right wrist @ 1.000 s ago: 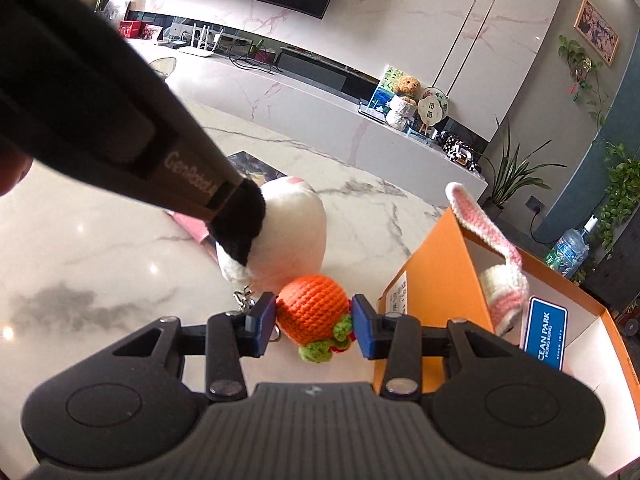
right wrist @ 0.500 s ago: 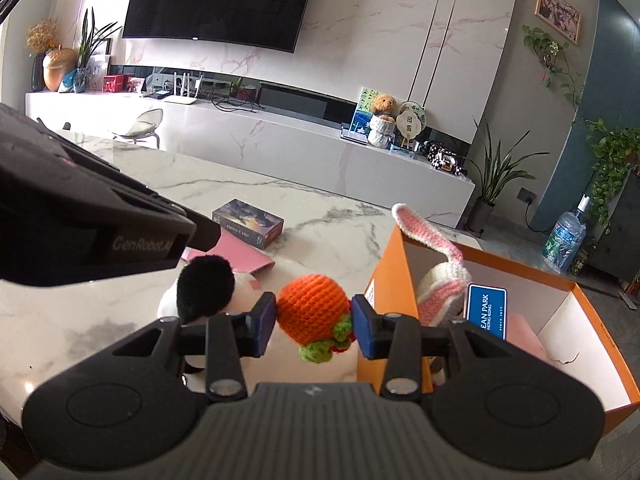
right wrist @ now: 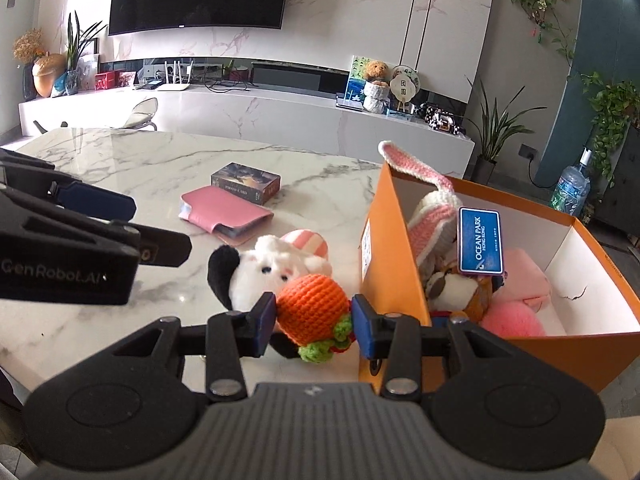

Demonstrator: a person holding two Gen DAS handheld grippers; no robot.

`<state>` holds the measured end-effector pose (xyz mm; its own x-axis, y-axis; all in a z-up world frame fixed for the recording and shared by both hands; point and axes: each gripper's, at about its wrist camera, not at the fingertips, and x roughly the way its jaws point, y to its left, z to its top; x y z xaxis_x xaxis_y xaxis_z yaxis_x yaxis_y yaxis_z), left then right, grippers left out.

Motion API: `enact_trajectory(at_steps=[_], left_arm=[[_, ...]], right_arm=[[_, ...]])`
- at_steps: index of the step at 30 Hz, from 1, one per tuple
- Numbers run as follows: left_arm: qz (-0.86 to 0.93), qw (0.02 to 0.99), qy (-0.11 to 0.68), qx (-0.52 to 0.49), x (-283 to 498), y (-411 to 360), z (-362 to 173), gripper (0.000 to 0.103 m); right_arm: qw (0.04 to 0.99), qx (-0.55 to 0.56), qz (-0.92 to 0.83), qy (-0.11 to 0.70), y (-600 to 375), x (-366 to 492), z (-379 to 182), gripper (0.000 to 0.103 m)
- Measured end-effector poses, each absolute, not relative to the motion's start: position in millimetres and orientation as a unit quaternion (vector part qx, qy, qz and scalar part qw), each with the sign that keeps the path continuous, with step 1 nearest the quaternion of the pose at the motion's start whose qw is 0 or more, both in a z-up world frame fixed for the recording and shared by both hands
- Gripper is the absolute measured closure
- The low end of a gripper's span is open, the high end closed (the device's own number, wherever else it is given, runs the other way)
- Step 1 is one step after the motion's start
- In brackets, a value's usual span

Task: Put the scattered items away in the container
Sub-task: 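Lift the plush with the left tool while the right tool carries the orange ball toward the box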

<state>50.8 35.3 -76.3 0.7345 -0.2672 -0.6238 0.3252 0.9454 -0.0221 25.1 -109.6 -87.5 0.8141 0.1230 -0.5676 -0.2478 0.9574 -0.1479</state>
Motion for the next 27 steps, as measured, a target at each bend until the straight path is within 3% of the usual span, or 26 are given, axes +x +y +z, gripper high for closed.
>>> enact_trajectory(at_steps=[3,6,27], left_arm=[[-0.162,0.930,0.330,0.032,55,31,-83,0.020],[-0.159,0.929,0.334,0.027,61,26,-88,0.016],[-0.120,0.901,0.417,0.000,121,4,-121,0.014]], right_arm=[[0.945,-0.112,0.099,0.290,-110,23,-93,0.059],[0.943,-0.113,0.101,0.295,-111,24,-99,0.059],[0.927,-0.090,0.139,0.336,-107,48,-130,0.060]])
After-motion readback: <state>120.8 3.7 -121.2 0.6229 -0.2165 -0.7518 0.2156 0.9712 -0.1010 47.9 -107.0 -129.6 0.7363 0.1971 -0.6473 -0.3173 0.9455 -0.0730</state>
